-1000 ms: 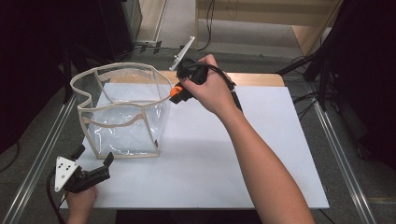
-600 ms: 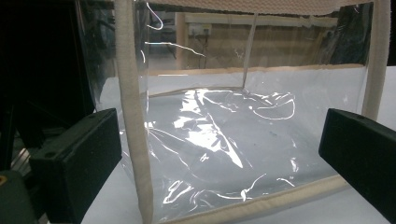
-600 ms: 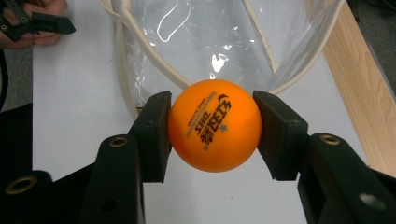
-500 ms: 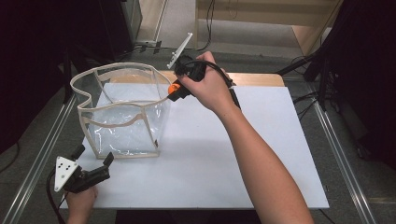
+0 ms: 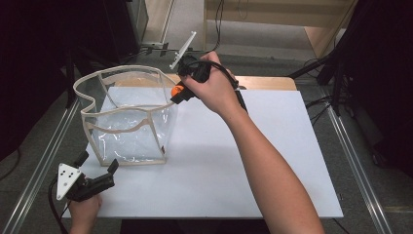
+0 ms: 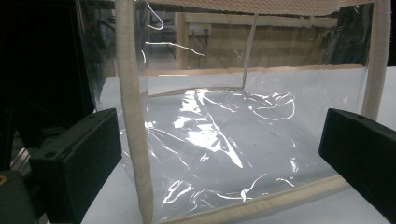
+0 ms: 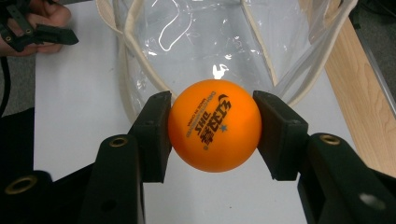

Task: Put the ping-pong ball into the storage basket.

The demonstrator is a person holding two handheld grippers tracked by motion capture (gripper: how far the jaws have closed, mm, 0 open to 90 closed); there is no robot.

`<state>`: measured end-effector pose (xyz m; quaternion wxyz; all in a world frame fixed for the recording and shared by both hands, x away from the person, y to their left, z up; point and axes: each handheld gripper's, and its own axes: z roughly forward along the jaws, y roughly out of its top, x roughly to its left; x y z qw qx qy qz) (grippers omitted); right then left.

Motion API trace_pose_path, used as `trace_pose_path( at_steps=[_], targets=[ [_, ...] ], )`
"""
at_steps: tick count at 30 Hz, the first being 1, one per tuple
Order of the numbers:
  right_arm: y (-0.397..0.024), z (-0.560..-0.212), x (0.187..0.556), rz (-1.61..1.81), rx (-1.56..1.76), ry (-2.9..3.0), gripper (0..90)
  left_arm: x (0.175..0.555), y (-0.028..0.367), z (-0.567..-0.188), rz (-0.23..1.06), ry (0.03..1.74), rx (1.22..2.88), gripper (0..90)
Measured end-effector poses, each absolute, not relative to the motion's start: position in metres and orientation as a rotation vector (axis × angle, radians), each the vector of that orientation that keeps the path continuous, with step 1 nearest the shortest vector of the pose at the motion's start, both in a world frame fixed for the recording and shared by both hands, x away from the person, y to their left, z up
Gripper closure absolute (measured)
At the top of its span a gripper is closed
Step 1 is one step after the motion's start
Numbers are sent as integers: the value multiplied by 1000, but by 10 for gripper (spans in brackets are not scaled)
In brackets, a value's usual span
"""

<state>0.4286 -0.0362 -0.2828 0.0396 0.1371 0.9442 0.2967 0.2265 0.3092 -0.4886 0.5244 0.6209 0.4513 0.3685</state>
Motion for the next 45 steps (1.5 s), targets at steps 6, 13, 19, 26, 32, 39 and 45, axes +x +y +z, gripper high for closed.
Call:
trace_pose_path(
  at_steps=[6,13,19,26,32,39,45],
  targets=[
    [-31,-281,430,909,413,2896,476,226,309,-489,882,1080,1485,0],
    [-27,-281,432,909,407,2894,476,226,309,-489,882,1079,1490,0],
    [-23,-282,434,908,415,2891,476,226,310,-489,882,1079,1490,0],
    [-20,-283,436,915,417,2887,476,227,309,-489,880,1079,1485,0],
    [-15,-283,438,918,412,2883,476,227,309,-489,880,1080,1486,0],
    [-9,-284,439,909,413,2879,476,227,309,-489,878,1081,1484,0],
    [-5,-286,440,900,415,2863,472,227,310,-489,876,1081,1484,0]
  ],
)
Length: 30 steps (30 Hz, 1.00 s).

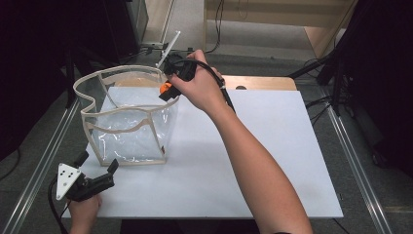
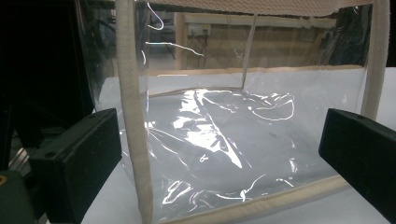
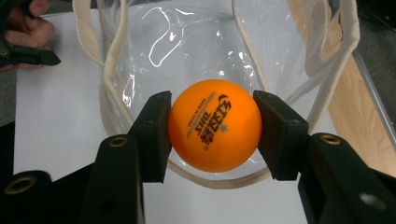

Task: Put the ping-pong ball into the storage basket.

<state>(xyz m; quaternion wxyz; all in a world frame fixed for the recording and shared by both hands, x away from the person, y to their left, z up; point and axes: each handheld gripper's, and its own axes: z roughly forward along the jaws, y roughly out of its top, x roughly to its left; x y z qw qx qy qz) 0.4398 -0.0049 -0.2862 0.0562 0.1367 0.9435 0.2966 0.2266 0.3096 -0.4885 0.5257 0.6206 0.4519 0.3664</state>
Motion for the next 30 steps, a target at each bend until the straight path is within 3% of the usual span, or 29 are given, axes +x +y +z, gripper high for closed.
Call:
trace_pose_path(
  at_steps=[16,30],
  targets=[
    [-20,-285,431,879,477,2817,228,227,309,-489,877,1081,1486,0],
    [-46,-299,422,892,563,2803,89,227,309,-488,877,1082,1486,0]
  ],
)
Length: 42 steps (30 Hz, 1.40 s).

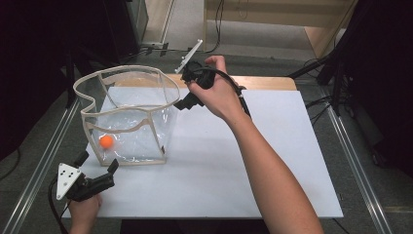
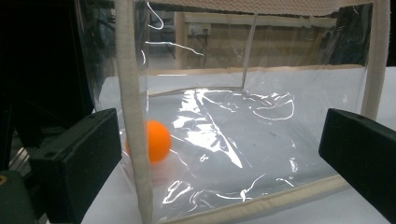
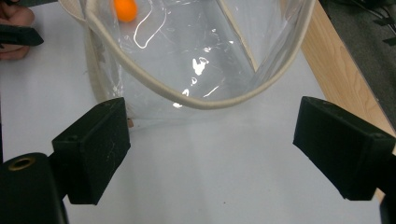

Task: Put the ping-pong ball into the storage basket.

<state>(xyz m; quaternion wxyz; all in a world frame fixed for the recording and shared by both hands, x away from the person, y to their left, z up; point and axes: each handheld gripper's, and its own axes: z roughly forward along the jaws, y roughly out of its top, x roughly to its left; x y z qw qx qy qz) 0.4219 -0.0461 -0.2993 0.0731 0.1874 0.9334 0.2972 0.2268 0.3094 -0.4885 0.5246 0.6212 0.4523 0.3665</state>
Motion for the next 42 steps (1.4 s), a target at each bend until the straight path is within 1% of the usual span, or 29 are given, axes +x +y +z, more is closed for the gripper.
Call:
trace_pose_path(
  at_steps=[1,2,3,4,42],
  targets=[
    [-47,-300,422,904,561,2803,87,227,309,-488,877,1082,1488,0],
    [-49,-301,421,905,561,2800,68,227,309,-488,877,1082,1487,0],
    [-50,-302,421,908,565,2803,24,227,309,-488,877,1082,1487,0],
    [-51,-303,420,911,566,2809,0,227,310,-488,877,1083,1487,0],
    [-88,-350,395,942,610,2818,0,227,310,-489,874,1084,1486,0]
  ],
)
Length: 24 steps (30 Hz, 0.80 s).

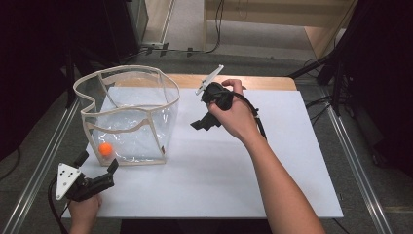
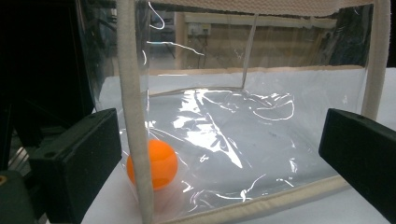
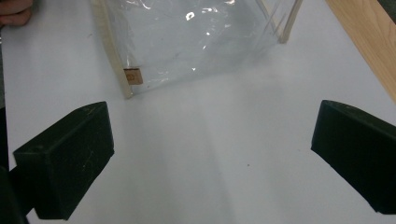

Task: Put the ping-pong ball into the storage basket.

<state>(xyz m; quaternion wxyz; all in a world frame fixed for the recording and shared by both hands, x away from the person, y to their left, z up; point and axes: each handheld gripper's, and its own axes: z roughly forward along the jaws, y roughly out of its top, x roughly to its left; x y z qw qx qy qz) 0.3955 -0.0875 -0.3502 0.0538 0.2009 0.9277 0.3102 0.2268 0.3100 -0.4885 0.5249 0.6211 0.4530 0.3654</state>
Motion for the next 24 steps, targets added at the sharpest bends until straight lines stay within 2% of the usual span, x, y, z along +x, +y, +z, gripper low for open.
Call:
trace_pose_path(
  at_steps=[24],
  targets=[
    [-118,-379,374,988,684,2795,0,227,310,-489,875,1085,1486,0]
  ],
)
